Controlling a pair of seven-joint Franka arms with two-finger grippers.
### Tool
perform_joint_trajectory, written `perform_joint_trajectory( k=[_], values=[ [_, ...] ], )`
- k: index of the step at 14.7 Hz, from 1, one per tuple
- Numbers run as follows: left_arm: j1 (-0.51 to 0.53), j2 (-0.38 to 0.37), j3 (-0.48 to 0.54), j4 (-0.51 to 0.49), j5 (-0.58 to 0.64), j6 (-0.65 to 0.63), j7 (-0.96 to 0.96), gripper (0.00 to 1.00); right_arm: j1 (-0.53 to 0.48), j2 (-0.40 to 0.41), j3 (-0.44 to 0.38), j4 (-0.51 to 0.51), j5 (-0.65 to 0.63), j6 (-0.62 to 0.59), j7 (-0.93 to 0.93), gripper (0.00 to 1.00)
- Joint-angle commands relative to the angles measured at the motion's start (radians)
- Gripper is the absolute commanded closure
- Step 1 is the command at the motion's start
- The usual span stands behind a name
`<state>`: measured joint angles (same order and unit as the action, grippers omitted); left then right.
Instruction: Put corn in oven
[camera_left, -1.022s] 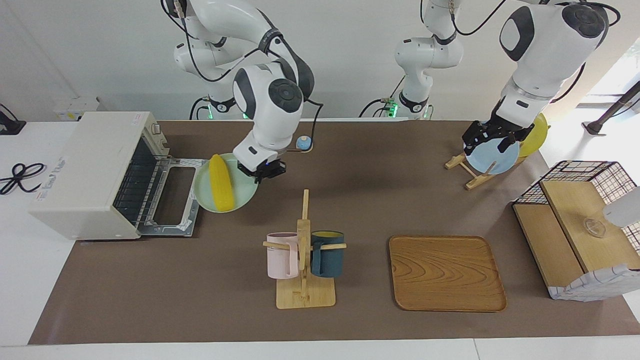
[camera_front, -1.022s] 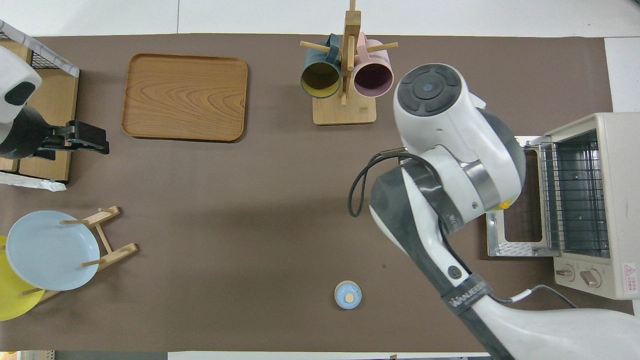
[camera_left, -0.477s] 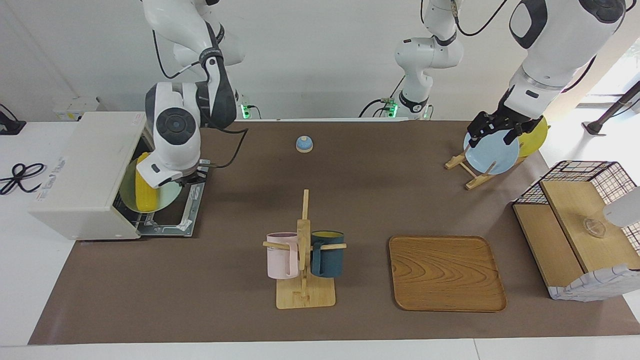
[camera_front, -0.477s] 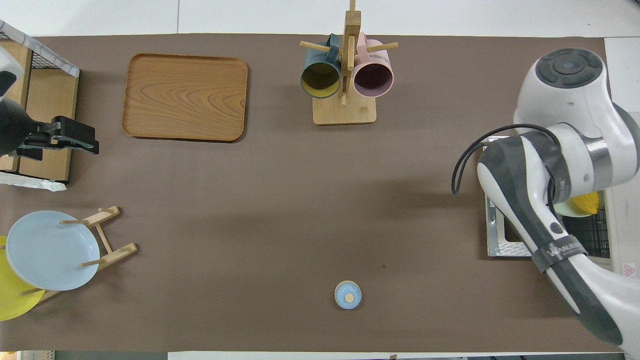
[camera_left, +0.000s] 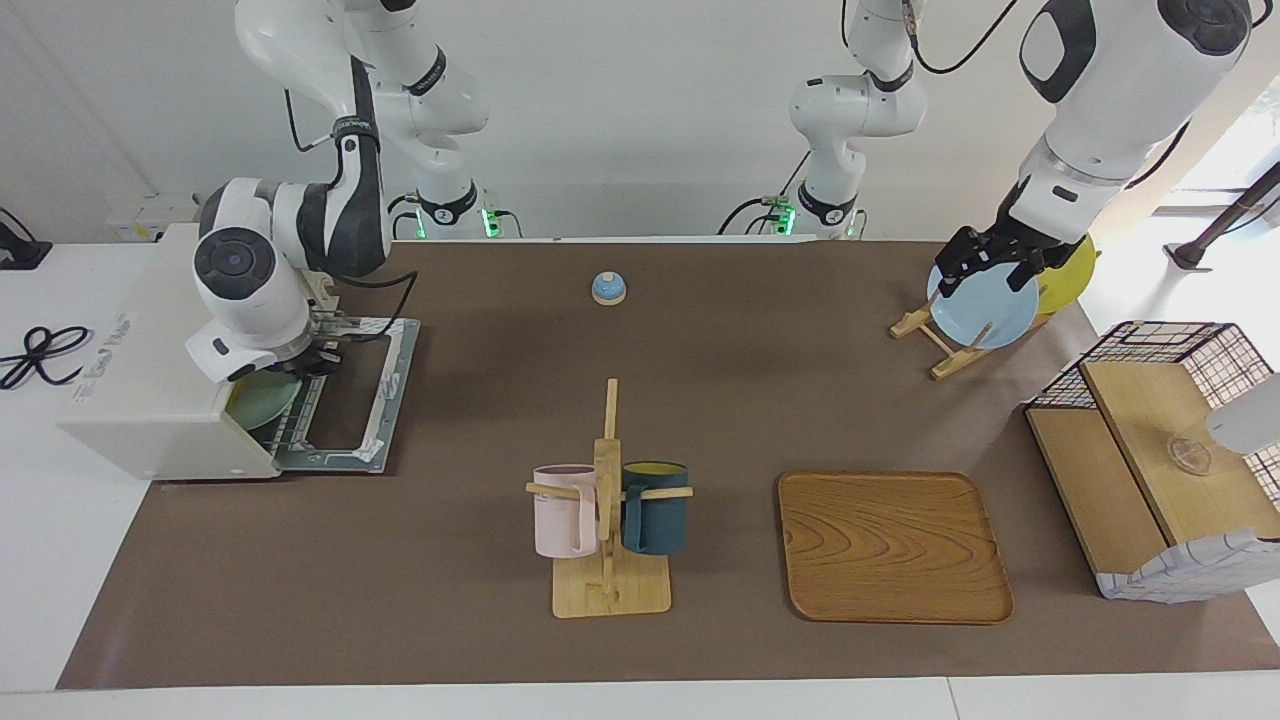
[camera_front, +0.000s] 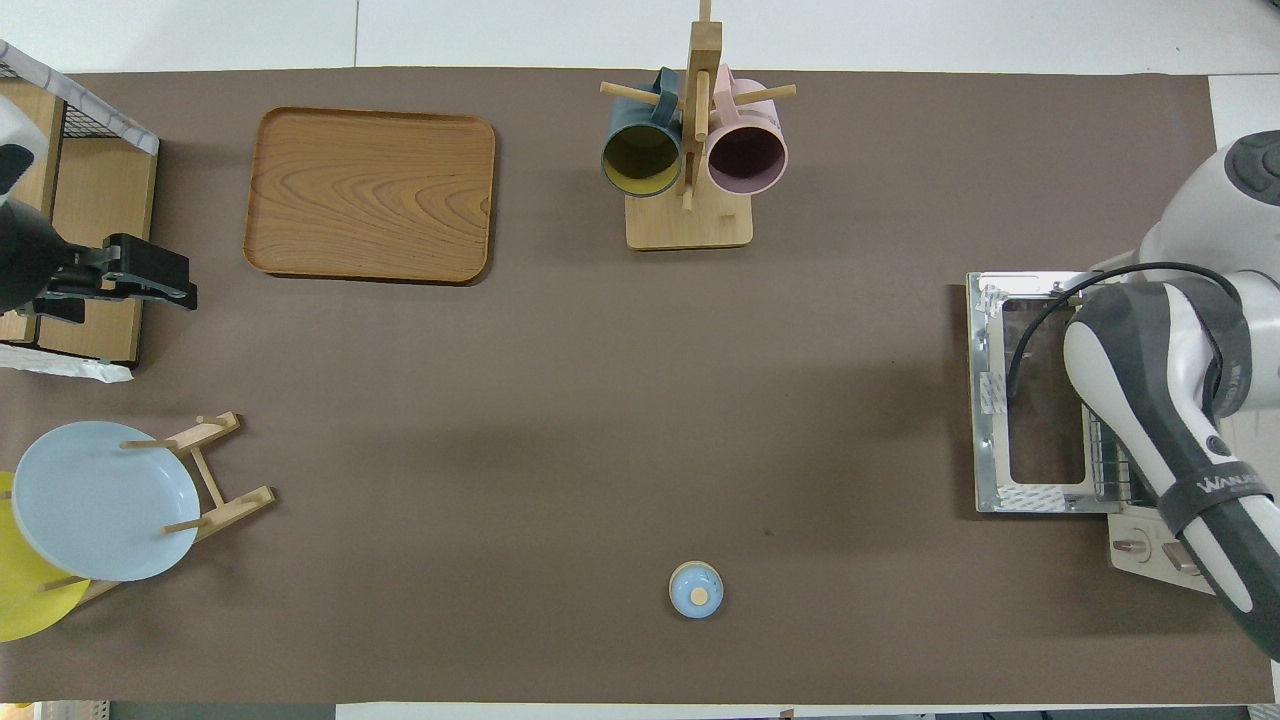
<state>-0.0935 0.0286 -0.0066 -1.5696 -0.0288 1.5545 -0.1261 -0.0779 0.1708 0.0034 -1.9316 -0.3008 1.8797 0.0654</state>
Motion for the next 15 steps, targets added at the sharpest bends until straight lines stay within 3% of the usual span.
perform_joint_trajectory(
  k=[1, 4, 5, 6, 7, 10, 13, 15],
  values=[
    [0.003, -0.015, -0.009, -0.009, 0.013, -0.010, 0.007, 0.00, -0.036, -0.076, 0.009, -0.171, -0.004, 0.134, -0.016, 1.00],
    [0.004, -0.022, -0.009, -0.009, 0.013, -0.008, 0.003, 0.00, -0.036, -0.082, 0.009, -0.195, -0.004, 0.164, -0.013, 0.96],
    [0.009, -0.024, -0.009, -0.009, 0.013, -0.010, 0.003, 0.00, -0.036, -0.082, 0.010, -0.195, -0.004, 0.164, -0.012, 0.78],
    [0.009, -0.024, -0.007, -0.009, 0.013, -0.011, 0.003, 0.00, -0.031, -0.082, 0.010, -0.193, -0.004, 0.164, -0.013, 0.38],
    [0.011, -0.026, -0.007, -0.009, 0.013, -0.014, 0.003, 0.00, -0.023, -0.080, 0.012, -0.190, -0.003, 0.162, -0.012, 0.27],
    [0.014, -0.029, -0.007, -0.009, 0.013, -0.016, 0.003, 0.00, 0.027, -0.074, 0.015, -0.156, 0.066, 0.138, -0.006, 0.20],
    [0.014, -0.029, -0.007, -0.009, 0.013, -0.016, 0.002, 0.00, 0.090, -0.067, 0.017, -0.122, 0.077, 0.102, 0.029, 0.21],
    [0.014, -0.029, -0.007, -0.009, 0.013, -0.016, 0.002, 0.00, 0.104, -0.067, 0.020, -0.132, 0.087, 0.111, 0.082, 0.42]
  ],
)
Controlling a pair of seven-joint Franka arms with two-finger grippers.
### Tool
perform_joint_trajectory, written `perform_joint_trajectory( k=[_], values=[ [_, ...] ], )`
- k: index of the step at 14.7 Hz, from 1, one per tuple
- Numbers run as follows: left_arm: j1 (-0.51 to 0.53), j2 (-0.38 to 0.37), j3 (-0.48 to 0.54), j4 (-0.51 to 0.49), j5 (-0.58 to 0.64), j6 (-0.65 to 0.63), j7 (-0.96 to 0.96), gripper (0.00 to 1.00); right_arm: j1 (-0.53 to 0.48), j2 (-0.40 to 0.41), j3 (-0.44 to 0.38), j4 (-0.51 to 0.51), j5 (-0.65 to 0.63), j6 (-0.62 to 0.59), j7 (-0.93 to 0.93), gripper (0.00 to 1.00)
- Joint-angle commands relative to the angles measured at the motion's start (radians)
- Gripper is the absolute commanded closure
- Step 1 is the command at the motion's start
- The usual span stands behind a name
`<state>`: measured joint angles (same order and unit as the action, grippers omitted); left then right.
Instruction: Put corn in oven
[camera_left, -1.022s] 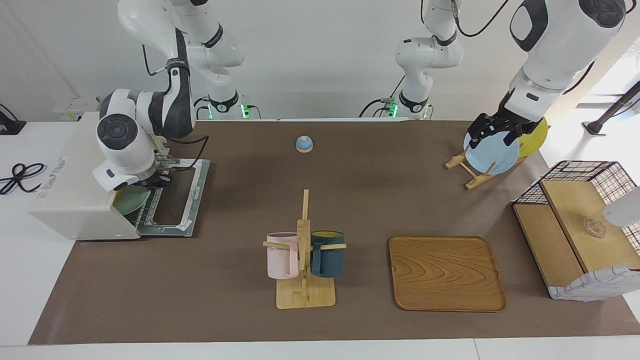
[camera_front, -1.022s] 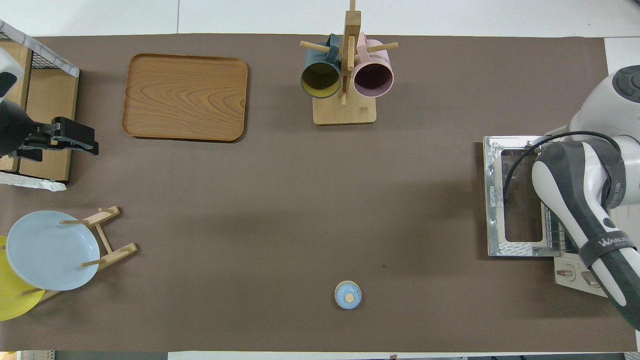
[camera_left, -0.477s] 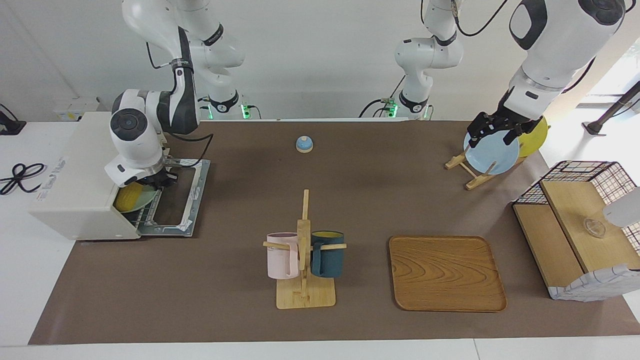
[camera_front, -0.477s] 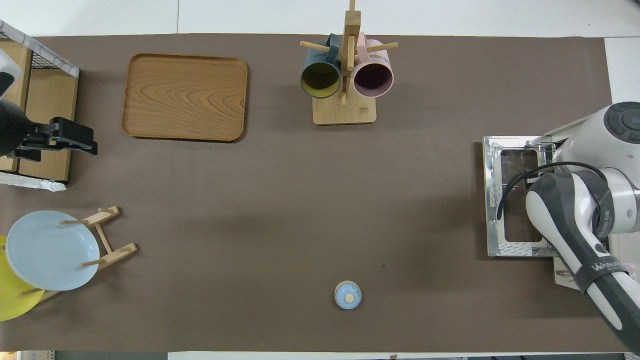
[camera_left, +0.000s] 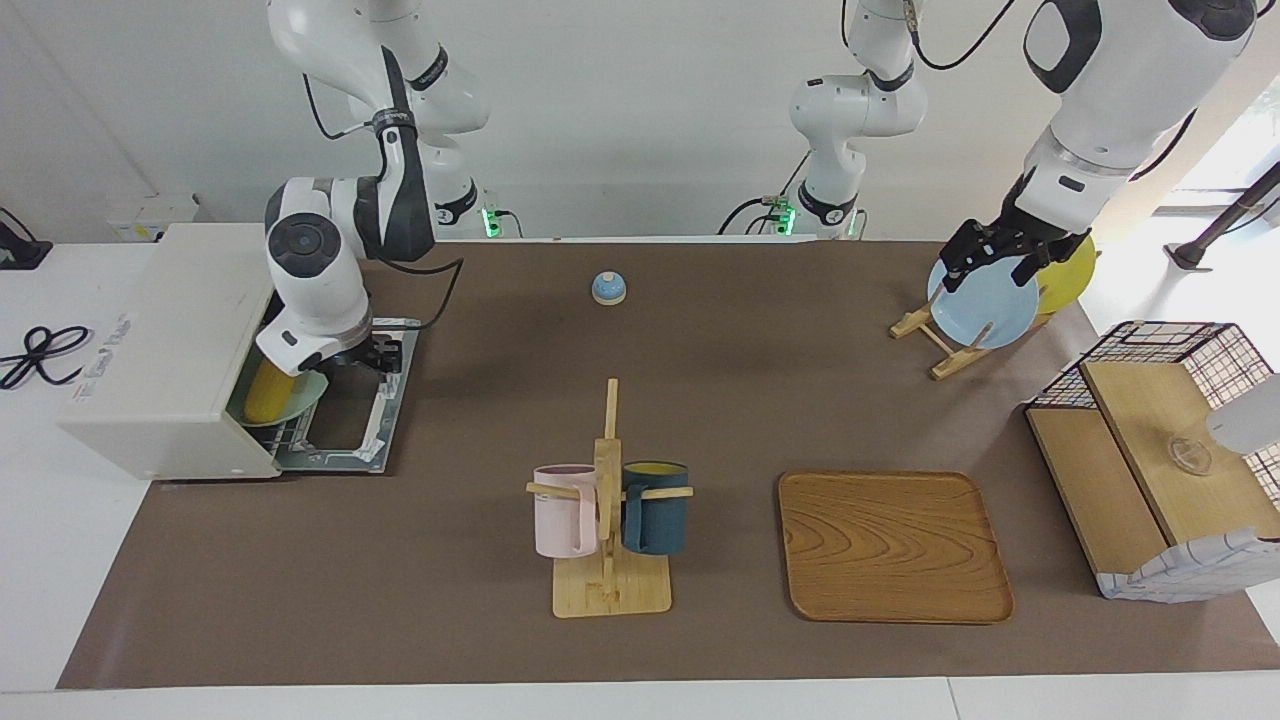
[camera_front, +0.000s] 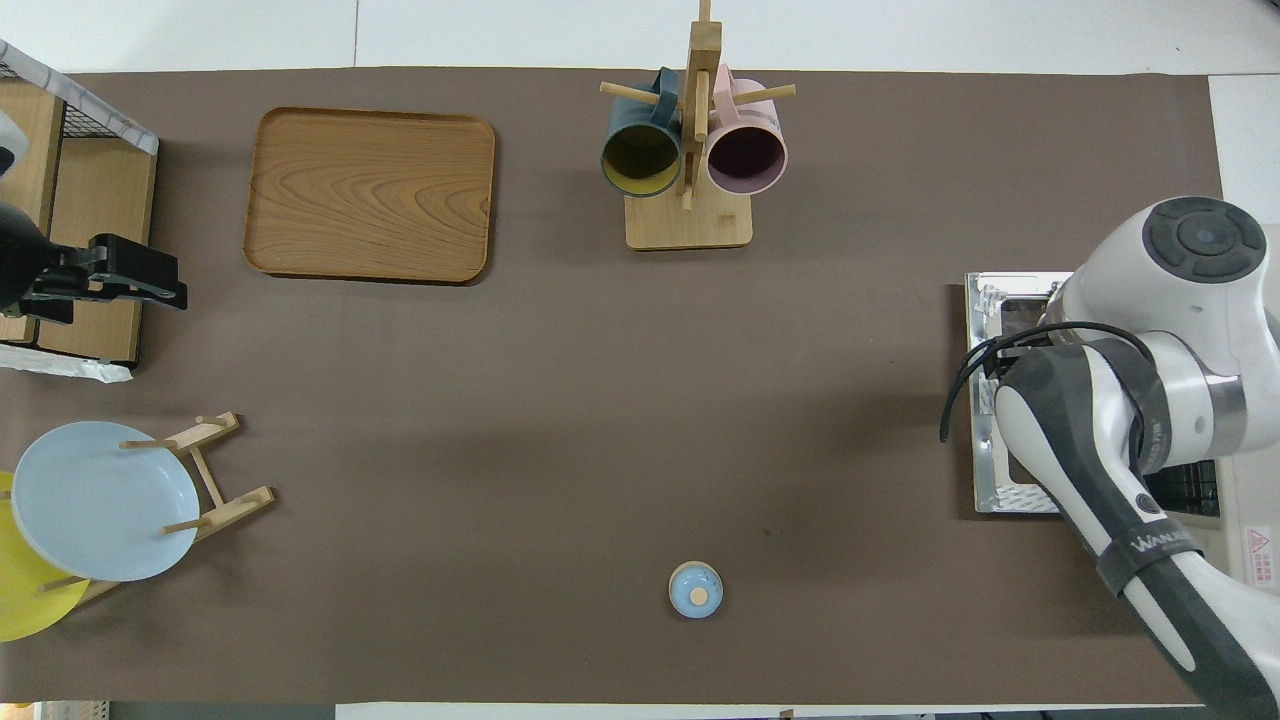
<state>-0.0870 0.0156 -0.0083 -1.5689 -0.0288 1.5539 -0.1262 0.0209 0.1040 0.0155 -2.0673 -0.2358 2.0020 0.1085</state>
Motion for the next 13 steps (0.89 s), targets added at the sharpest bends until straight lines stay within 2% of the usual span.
perform_joint_trajectory(
  k=[1, 2, 3, 4, 5, 6, 8, 13],
  values=[
    [0.007, -0.016, -0.006, -0.010, 0.013, -0.015, 0.002, 0.00, 0.039, -0.001, 0.012, 0.001, 0.045, -0.008, 0.060, 0.45],
    [0.007, -0.016, -0.006, -0.010, 0.013, -0.015, 0.002, 0.00, 0.048, -0.001, 0.012, 0.001, 0.050, -0.009, 0.066, 0.50],
    [0.009, -0.016, -0.006, -0.010, 0.013, -0.015, 0.002, 0.00, 0.054, -0.001, 0.012, -0.002, 0.055, -0.002, 0.069, 0.66],
    [0.007, -0.016, -0.006, -0.010, 0.013, -0.015, 0.002, 0.00, 0.059, -0.001, 0.014, -0.026, 0.075, 0.044, 0.079, 0.87],
    [0.007, -0.016, -0.006, -0.010, 0.013, -0.015, 0.002, 0.00, 0.059, -0.001, 0.014, -0.068, 0.081, 0.114, 0.077, 1.00],
    [0.007, -0.016, -0.006, -0.010, 0.013, -0.015, 0.002, 0.00, 0.059, 0.012, 0.014, -0.103, 0.082, 0.183, 0.074, 1.00],
    [0.007, -0.016, -0.006, -0.010, 0.013, -0.015, 0.002, 0.00, 0.057, 0.034, 0.014, -0.145, 0.082, 0.245, 0.071, 1.00],
    [0.007, -0.016, -0.006, -0.010, 0.013, -0.015, 0.002, 0.00, 0.050, 0.043, 0.011, -0.152, 0.081, 0.258, 0.076, 1.00]
  ],
)
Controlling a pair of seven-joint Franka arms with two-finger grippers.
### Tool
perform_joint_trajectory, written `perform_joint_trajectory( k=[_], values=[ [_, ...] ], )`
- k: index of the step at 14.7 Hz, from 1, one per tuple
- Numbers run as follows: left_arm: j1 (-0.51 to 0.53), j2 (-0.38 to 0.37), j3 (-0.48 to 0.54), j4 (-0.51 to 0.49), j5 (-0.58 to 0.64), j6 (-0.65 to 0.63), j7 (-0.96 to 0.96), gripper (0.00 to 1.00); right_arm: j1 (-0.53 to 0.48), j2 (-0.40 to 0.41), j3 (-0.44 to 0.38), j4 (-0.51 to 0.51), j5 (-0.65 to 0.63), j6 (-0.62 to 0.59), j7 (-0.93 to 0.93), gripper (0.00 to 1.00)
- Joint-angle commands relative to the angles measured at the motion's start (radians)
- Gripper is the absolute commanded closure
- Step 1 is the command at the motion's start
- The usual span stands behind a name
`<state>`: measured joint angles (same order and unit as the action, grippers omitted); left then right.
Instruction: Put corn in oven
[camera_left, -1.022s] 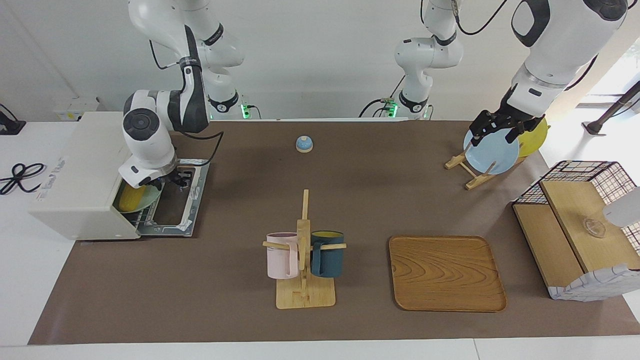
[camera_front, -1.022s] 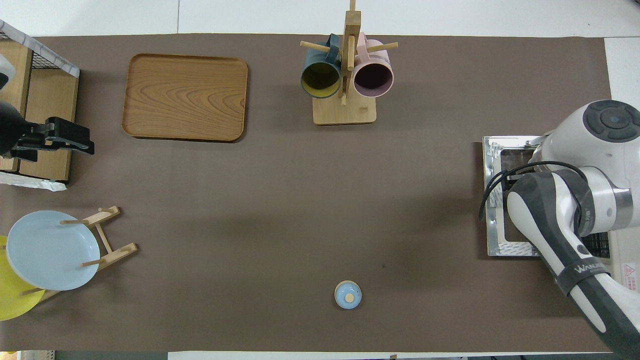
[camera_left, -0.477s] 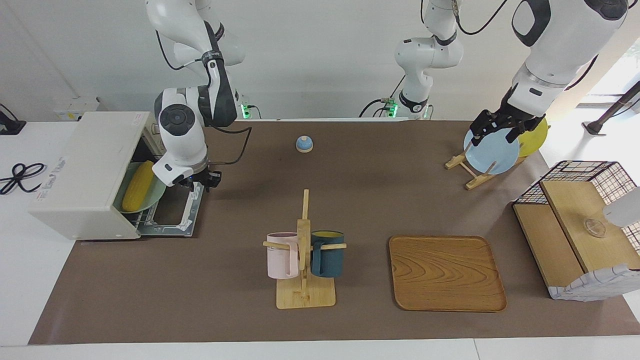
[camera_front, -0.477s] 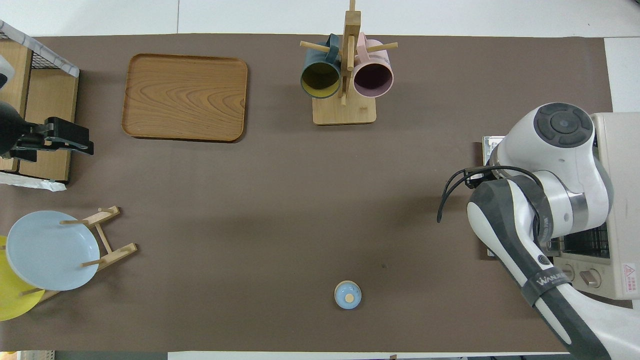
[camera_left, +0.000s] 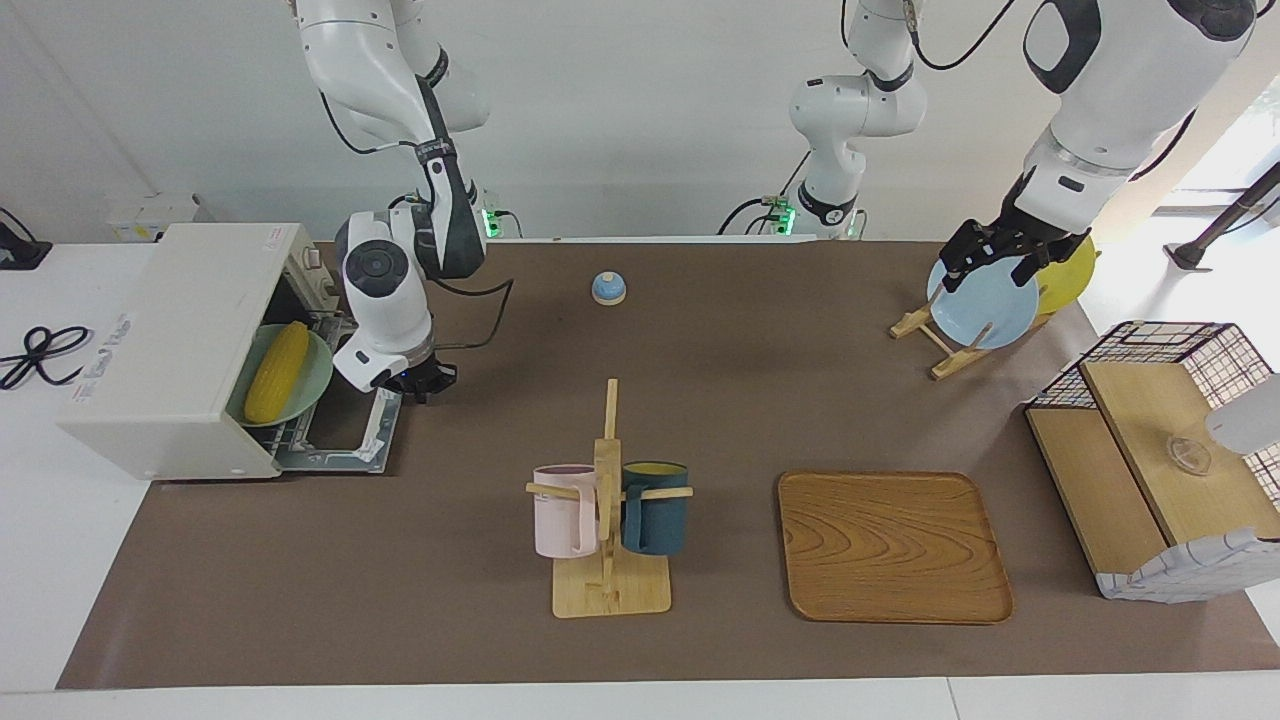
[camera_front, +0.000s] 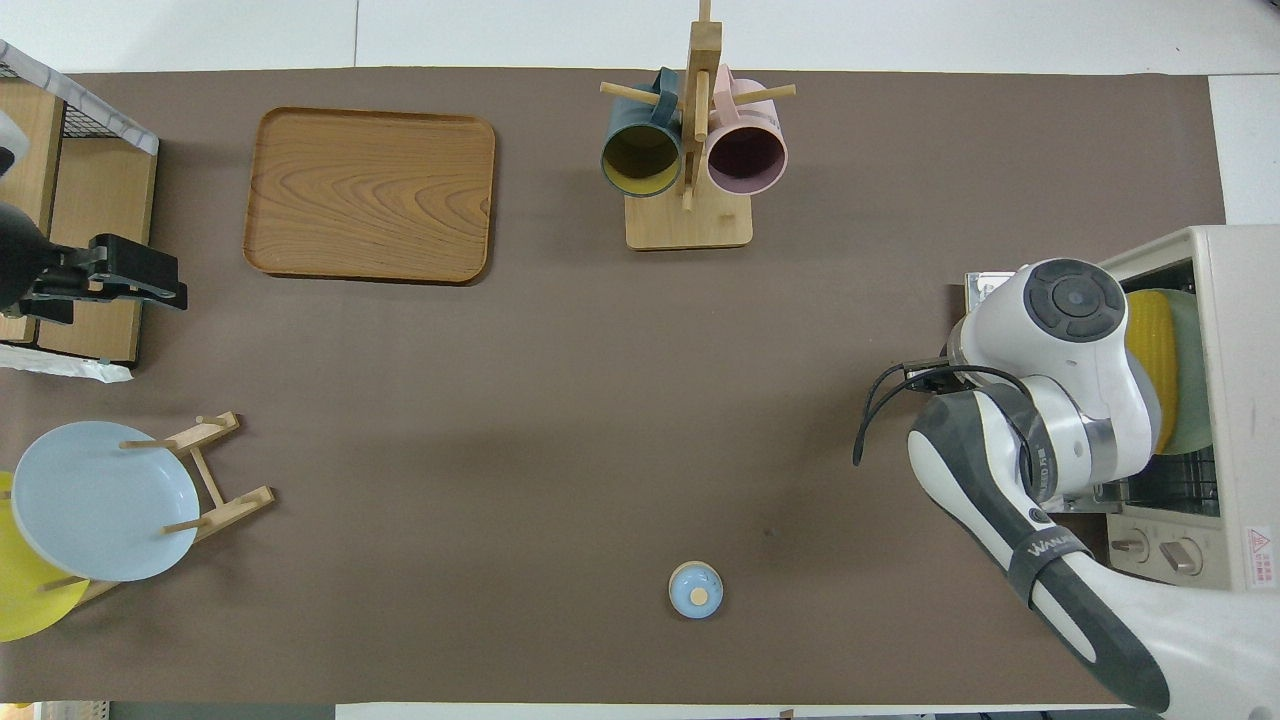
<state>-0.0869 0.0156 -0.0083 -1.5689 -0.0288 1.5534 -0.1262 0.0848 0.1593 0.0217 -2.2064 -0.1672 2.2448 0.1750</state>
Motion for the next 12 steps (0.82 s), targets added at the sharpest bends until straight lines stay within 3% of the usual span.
perform_joint_trajectory(
  k=[1, 4, 6, 12],
  values=[
    [0.007, -0.016, -0.006, -0.010, 0.013, -0.015, 0.002, 0.00, -0.013, -0.011, 0.001, -0.013, -0.003, 0.006, 0.012, 1.00],
    [0.007, -0.016, -0.006, -0.010, 0.013, -0.015, 0.002, 0.00, -0.037, -0.007, -0.002, 0.022, -0.139, -0.054, 0.006, 1.00],
    [0.007, -0.016, -0.006, -0.010, 0.013, -0.015, 0.002, 0.00, -0.065, -0.007, 0.000, 0.092, -0.195, -0.164, -0.034, 1.00],
    [0.007, -0.016, -0.006, -0.010, 0.013, -0.015, 0.002, 0.00, -0.161, -0.049, -0.002, 0.315, -0.187, -0.451, -0.357, 1.00]
  ],
)
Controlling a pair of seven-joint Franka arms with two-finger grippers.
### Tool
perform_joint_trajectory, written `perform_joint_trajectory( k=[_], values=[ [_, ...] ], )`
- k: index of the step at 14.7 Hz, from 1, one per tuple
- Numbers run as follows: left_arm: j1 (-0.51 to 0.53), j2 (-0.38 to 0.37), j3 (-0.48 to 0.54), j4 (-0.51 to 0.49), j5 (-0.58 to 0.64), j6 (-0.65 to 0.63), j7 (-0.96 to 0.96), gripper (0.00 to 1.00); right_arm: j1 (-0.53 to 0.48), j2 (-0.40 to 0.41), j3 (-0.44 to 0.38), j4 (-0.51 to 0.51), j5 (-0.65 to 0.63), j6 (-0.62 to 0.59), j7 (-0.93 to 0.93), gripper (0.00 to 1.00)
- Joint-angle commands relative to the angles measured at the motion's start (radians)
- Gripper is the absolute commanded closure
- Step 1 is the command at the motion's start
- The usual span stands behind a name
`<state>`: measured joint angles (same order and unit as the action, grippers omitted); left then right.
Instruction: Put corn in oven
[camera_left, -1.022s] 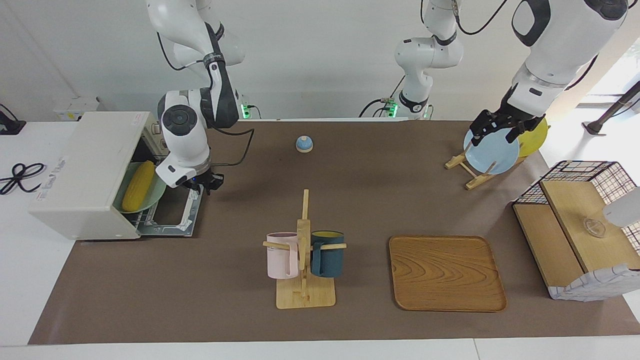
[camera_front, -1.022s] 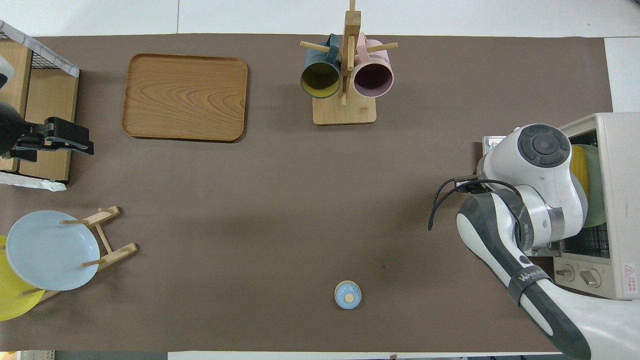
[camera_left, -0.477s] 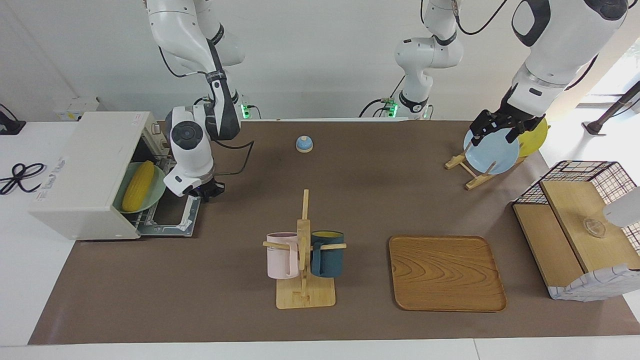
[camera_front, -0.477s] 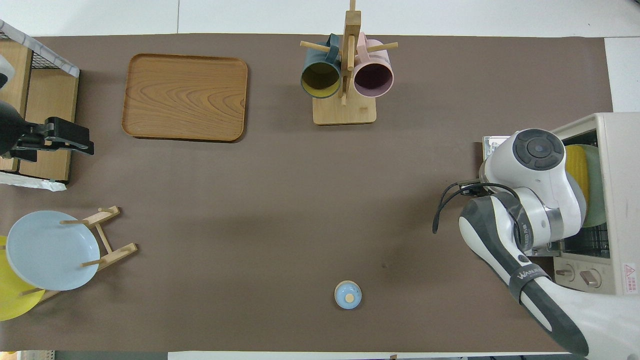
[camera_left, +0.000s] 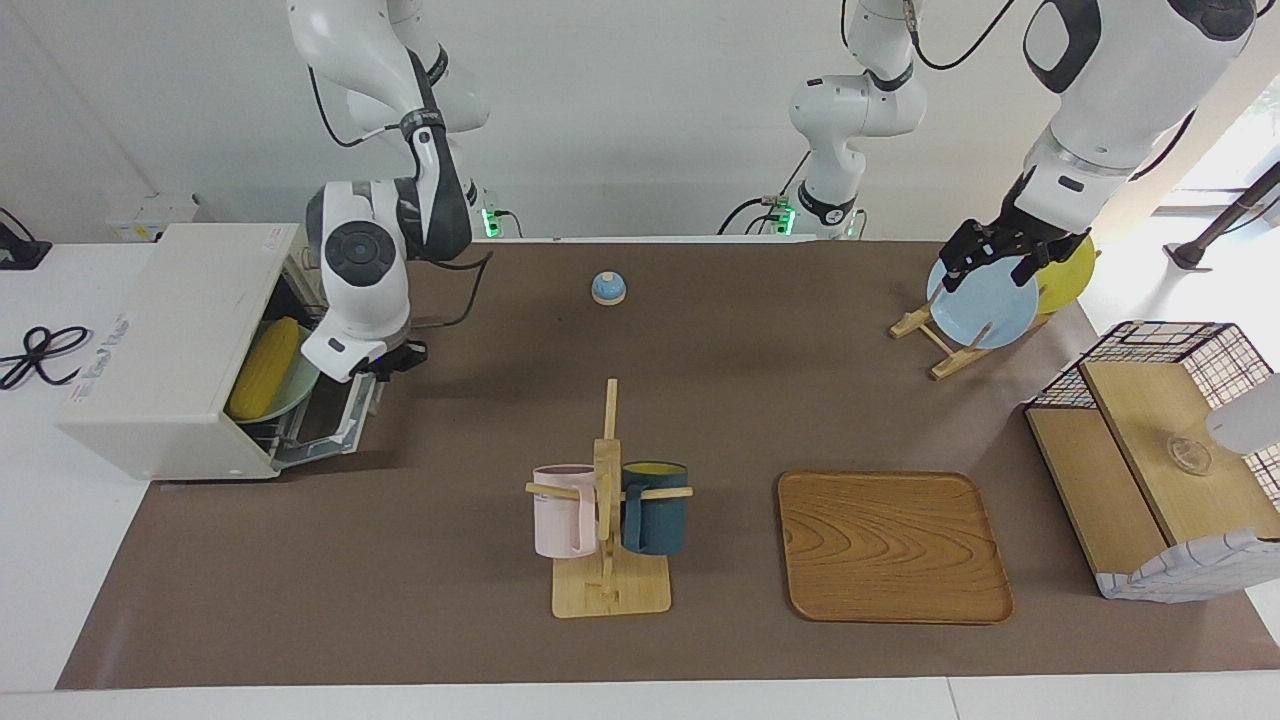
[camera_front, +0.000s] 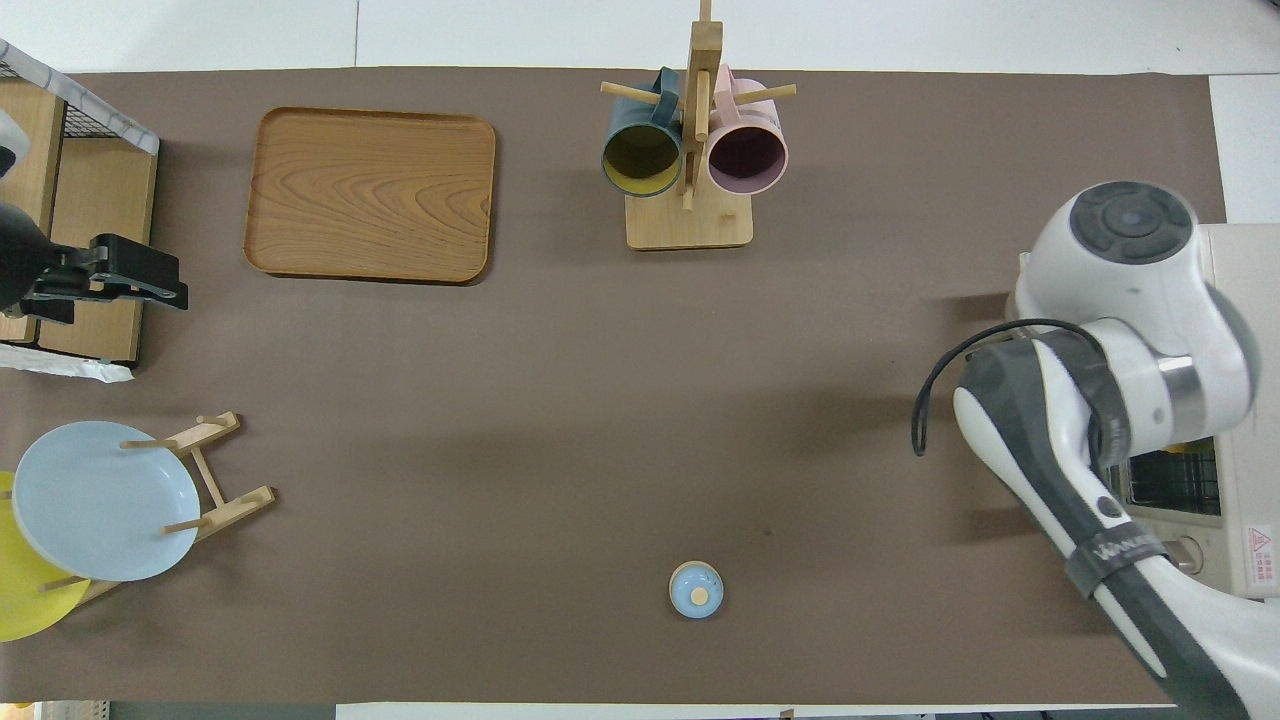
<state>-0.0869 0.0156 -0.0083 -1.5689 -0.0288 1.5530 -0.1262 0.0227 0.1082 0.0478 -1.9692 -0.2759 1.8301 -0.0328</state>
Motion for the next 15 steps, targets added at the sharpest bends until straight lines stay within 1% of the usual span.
perform_joint_trajectory(
  k=[1, 4, 7, 8, 10, 11, 12, 13, 14, 15],
  values=[
    [0.007, -0.016, -0.006, -0.010, 0.013, -0.014, 0.002, 0.00, -0.116, -0.011, -0.028, 0.084, -0.077, -0.055, -0.183, 1.00],
    [0.007, -0.016, -0.006, -0.010, 0.013, -0.014, 0.000, 0.00, -0.159, -0.053, -0.029, 0.082, -0.075, -0.066, -0.263, 1.00],
    [0.007, -0.016, -0.006, -0.010, 0.013, -0.014, 0.002, 0.00, -0.162, -0.081, -0.026, 0.092, -0.072, -0.089, -0.289, 1.00],
    [0.007, -0.016, -0.006, -0.010, 0.013, -0.014, 0.000, 0.00, -0.161, -0.088, -0.025, 0.117, -0.054, -0.113, -0.289, 1.00],
    [0.007, -0.016, -0.006, -0.010, 0.013, -0.014, 0.002, 0.00, -0.156, -0.088, -0.025, 0.221, 0.065, -0.199, -0.288, 1.00],
    [0.007, -0.016, -0.006, -0.010, 0.013, -0.014, 0.002, 0.00, -0.152, -0.088, -0.022, 0.260, 0.092, -0.233, -0.288, 0.96],
    [0.007, -0.016, -0.006, -0.010, 0.013, -0.014, 0.000, 0.00, -0.149, -0.088, -0.017, 0.289, 0.116, -0.265, -0.288, 0.86],
    [0.007, -0.016, -0.006, -0.010, 0.013, -0.014, 0.002, 0.00, -0.149, -0.091, -0.017, 0.315, 0.159, -0.303, -0.283, 0.60],
    [0.007, -0.016, -0.006, -0.010, 0.013, -0.014, 0.000, 0.00, -0.150, -0.093, -0.017, 0.331, 0.208, -0.334, -0.279, 0.28],
    [0.009, -0.016, -0.006, -0.010, 0.013, -0.014, 0.002, 0.00, -0.150, -0.096, -0.019, 0.340, 0.245, -0.351, -0.273, 0.00]
  ],
)
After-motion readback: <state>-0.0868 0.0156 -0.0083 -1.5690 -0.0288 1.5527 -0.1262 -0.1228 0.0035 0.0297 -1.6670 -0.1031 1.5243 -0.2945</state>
